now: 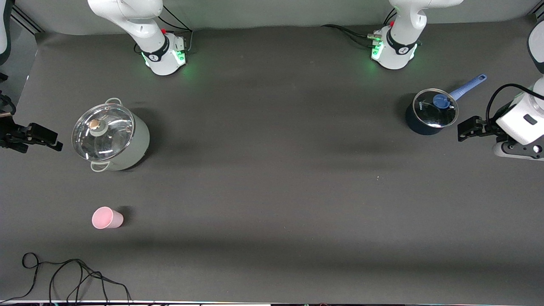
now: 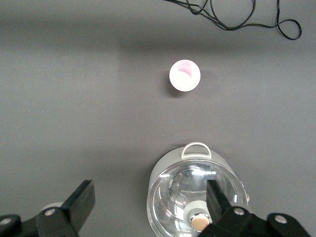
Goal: Transfer pink cup from left to right arm
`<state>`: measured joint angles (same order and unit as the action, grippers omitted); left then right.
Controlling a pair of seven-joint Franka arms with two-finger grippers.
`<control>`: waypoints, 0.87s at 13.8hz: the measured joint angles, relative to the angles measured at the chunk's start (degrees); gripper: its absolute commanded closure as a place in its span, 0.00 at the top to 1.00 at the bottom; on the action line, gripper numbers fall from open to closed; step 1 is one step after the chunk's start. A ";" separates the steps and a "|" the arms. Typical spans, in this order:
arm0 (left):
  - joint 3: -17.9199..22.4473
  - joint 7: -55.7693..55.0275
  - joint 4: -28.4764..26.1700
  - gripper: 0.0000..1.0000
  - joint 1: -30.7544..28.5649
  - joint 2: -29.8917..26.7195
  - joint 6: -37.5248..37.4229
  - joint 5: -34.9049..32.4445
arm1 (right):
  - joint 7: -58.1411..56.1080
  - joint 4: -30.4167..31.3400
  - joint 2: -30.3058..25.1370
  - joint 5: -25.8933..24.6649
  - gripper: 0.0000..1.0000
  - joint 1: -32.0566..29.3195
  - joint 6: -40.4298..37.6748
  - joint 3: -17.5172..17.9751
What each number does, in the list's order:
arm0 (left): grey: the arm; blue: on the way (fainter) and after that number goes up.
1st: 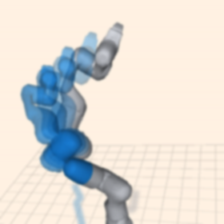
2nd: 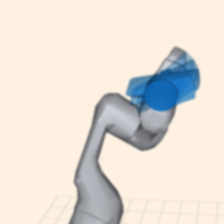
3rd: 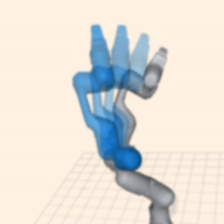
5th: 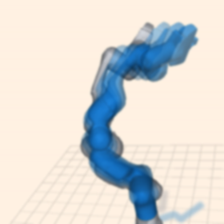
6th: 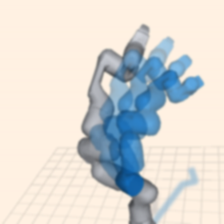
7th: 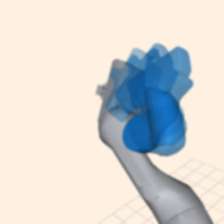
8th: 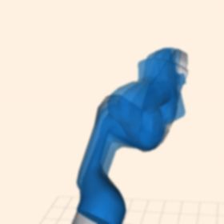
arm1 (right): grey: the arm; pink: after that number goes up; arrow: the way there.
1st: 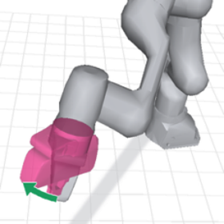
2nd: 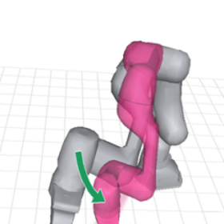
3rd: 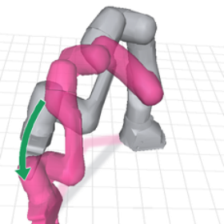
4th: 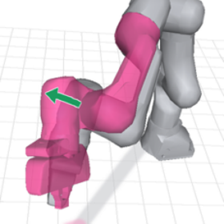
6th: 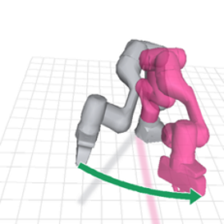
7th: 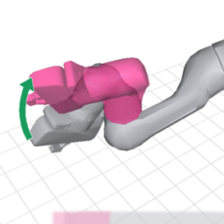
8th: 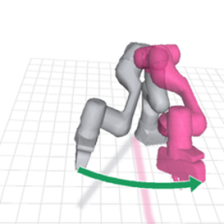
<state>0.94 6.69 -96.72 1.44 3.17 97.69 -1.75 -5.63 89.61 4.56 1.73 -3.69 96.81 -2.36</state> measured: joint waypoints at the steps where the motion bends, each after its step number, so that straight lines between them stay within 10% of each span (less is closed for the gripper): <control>1: 0.06 0.07 0.00 1.00 0.00 0.03 0.00 0.00 | 0.31 -0.24 0.00 -0.03 1.00 0.00 0.00 0.10; 12: 0.06 0.16 0.01 1.00 0.02 0.03 -0.01 0.00 | 0.47 -0.41 0.02 -0.05 1.00 0.03 -1.12 0.53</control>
<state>1.00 6.85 -96.70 1.45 3.20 97.68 -1.75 -5.17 89.19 4.58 1.68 -3.66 95.69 -1.82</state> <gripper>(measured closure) 0.000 0.000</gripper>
